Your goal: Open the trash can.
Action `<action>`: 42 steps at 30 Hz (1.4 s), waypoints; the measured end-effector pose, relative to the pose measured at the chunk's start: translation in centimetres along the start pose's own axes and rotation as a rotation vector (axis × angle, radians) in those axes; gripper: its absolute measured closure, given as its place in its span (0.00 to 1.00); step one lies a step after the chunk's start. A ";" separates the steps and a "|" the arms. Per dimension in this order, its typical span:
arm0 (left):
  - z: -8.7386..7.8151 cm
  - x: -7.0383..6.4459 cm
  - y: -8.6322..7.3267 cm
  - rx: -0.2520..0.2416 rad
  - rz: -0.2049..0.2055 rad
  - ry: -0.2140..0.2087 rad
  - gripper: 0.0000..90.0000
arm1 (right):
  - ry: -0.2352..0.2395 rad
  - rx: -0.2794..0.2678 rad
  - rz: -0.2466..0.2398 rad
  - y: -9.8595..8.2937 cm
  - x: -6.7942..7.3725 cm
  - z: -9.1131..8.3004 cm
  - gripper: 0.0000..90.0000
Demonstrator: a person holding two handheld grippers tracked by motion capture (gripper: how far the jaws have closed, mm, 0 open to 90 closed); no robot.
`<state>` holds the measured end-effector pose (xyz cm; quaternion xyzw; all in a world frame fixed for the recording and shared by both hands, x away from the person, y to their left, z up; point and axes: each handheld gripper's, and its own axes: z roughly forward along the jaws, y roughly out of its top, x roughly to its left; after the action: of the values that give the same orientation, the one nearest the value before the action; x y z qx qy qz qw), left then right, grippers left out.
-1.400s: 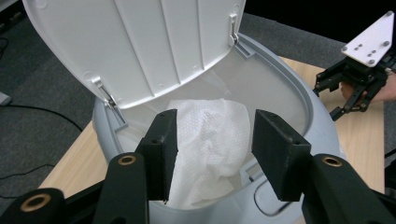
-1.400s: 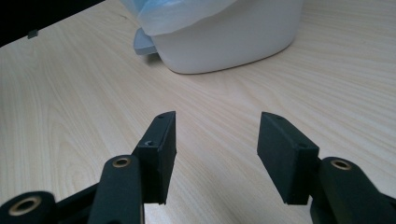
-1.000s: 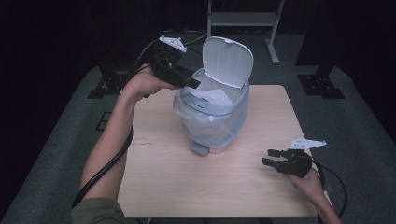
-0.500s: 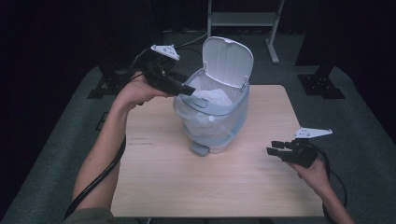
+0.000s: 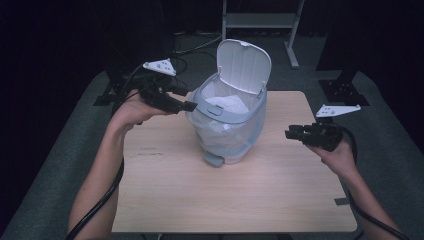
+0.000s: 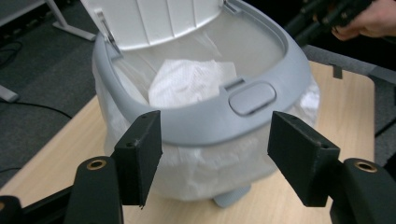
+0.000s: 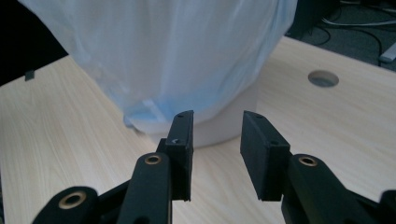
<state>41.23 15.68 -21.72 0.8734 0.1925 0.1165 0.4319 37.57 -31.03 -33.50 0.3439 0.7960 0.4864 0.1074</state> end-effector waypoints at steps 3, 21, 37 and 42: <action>-0.5 0.1 -0.9 -0.008 -0.016 0.002 0.36 | -0.005 0.000 -0.009 1.4 0.1 0.0 0.71; -2.3 -0.1 -6.7 -0.029 -0.083 0.043 0.25 | -0.018 0.014 -0.006 6.6 -1.0 1.1 0.78; -1.7 -1.0 -10.0 -0.015 -0.103 0.076 0.15 | -0.039 0.009 0.001 9.9 -2.5 2.2 0.82; -1.7 -1.1 -10.8 -0.019 -0.111 0.086 0.15 | -0.055 0.011 0.002 11.0 -3.0 2.4 0.82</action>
<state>37.08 22.39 -29.33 0.8514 0.2580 0.1313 0.4374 45.91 -28.09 -25.86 0.3587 0.7949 0.4725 0.1269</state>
